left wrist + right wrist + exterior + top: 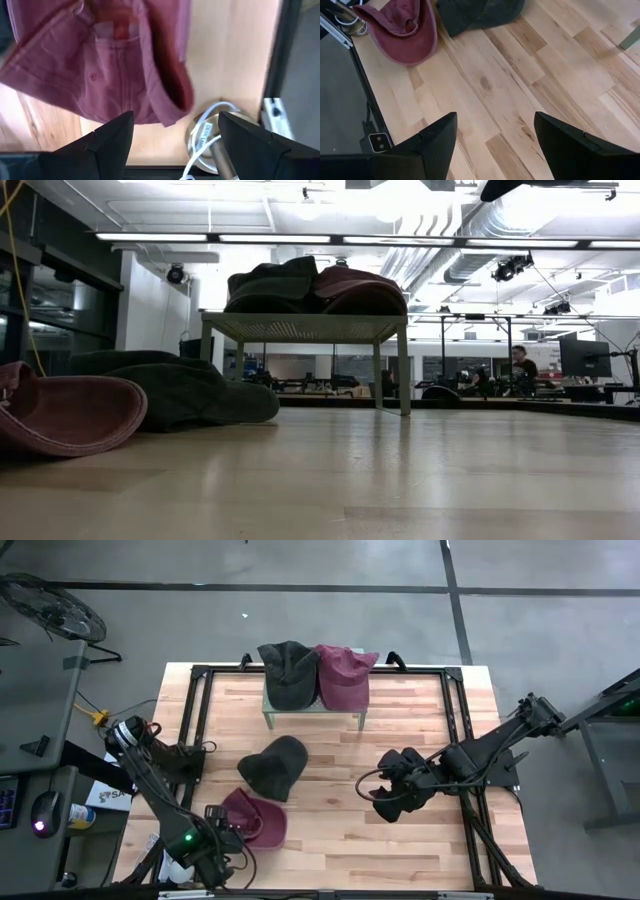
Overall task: Pick & Place hat
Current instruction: Stack the red cap on the red caps on the shelf
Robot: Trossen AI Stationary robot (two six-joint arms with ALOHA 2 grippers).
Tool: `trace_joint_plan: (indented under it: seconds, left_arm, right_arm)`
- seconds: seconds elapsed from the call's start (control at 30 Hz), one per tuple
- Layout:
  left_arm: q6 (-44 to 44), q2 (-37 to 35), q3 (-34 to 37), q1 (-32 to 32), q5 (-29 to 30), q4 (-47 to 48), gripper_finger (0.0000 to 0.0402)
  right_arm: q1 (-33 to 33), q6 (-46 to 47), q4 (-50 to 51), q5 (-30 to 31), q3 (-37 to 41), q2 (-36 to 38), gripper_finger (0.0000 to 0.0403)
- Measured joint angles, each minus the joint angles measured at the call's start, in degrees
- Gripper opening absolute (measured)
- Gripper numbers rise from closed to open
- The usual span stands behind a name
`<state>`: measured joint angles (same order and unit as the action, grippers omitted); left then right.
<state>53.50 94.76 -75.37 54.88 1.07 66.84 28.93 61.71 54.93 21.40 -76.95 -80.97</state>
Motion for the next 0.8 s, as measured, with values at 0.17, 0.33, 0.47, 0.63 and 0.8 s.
trace_joint_plan:
  seconds: [0.17, 0.33, 0.47, 0.63, 0.8]
  left_arm:
    - [1.2, 0.0, 4.6, 0.4, -0.3, -2.5, 0.0285]
    - [0.8, 0.0, 7.5, 0.3, -0.3, -6.4, 0.0285]
    - [1.2, 0.0, 9.9, 0.3, 1.0, -8.4, 0.0285]
    - [2.6, 0.0, 10.2, 0.3, 3.0, -9.1, 0.026]
    - [2.8, -0.2, 10.2, 0.3, 4.0, -10.1, 0.0176]
  right_arm:
    - [0.0, -0.2, -0.3, 0.2, 0.0, 0.0, 0.0258]
    - [0.0, -0.2, -0.4, 0.2, 0.0, 0.0, 0.0258]
    - [0.0, -0.1, -0.4, 0.2, 0.0, 0.0, 0.0258]
    - [0.0, 0.2, -0.4, 0.2, 0.0, 0.0, 0.0258]
    - [0.0, 1.3, -0.4, 0.1, 0.0, 0.0, 0.0258]
